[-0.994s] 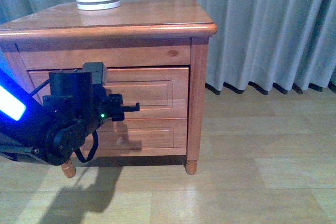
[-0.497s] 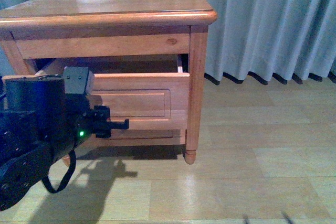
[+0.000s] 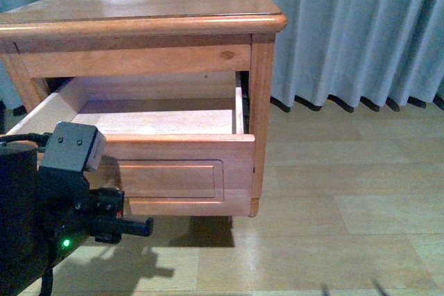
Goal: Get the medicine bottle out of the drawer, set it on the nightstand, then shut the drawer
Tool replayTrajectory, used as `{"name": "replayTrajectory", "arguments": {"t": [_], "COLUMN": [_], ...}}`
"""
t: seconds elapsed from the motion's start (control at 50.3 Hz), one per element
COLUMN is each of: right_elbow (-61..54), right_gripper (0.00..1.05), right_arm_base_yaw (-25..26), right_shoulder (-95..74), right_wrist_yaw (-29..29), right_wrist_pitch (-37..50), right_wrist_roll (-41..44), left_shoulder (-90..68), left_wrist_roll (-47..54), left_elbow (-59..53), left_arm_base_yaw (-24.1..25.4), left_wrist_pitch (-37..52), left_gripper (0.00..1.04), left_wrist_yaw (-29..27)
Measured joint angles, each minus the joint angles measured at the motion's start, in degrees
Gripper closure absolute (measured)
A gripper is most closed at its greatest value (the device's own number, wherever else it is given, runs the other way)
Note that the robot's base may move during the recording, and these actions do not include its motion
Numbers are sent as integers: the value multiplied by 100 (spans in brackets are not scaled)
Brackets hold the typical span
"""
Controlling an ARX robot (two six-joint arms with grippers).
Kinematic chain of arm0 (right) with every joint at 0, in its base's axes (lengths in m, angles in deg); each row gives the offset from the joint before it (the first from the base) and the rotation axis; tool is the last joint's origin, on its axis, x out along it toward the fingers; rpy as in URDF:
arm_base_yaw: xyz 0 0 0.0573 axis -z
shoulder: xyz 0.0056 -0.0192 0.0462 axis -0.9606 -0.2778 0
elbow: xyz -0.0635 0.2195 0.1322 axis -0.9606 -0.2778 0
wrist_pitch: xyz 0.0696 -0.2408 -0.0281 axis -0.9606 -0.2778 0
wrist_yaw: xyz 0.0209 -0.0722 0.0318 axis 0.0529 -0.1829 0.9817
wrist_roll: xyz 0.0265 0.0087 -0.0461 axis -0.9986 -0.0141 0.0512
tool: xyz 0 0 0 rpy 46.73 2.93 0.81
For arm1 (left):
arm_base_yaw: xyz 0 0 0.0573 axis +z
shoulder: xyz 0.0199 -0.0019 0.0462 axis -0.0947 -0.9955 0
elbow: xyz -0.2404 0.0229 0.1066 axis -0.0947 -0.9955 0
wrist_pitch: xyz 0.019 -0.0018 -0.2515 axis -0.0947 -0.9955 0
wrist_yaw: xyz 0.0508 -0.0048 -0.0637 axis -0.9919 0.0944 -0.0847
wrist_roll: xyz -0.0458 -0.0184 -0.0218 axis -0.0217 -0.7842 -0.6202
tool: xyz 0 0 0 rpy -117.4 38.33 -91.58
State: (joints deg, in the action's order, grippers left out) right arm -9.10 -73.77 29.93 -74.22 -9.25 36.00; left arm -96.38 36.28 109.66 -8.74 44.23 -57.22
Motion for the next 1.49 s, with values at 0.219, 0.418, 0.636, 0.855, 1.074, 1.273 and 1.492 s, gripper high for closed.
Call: {"name": "replayTrajectory", "arguments": {"t": [0.219, 0.418, 0.636, 0.855, 1.074, 1.273, 1.492], "right_elbow": [0, 0, 0, 0, 0, 0, 0], "right_gripper": [7, 7, 7, 7, 7, 7, 7], "right_arm_base_yaw": [0, 0, 0, 0, 0, 0, 0], "right_shoulder": [0, 0, 0, 0, 0, 0, 0], "right_wrist_yaw": [0, 0, 0, 0, 0, 0, 0], "right_wrist_pitch": [0, 0, 0, 0, 0, 0, 0], "right_wrist_roll": [0, 0, 0, 0, 0, 0, 0], "left_shoulder": [227, 568, 1705, 3779, 6513, 9530, 10367], "left_wrist_roll": [55, 63, 140, 151, -35, -466, -671], "left_elbow": [-361, -564, -1019, -1484, -2208, -2479, -2485], "left_arm_base_yaw": [-66, 35, 286, 678, 1091, 1058, 1016], "left_wrist_pitch": [13, 13, -37, -684, -2435, -5110, -5665], "left_gripper": [53, 24, 7, 7, 7, 7, 7], "left_wrist_yaw": [-72, -92, -11, 330, 892, 802, 765]}}
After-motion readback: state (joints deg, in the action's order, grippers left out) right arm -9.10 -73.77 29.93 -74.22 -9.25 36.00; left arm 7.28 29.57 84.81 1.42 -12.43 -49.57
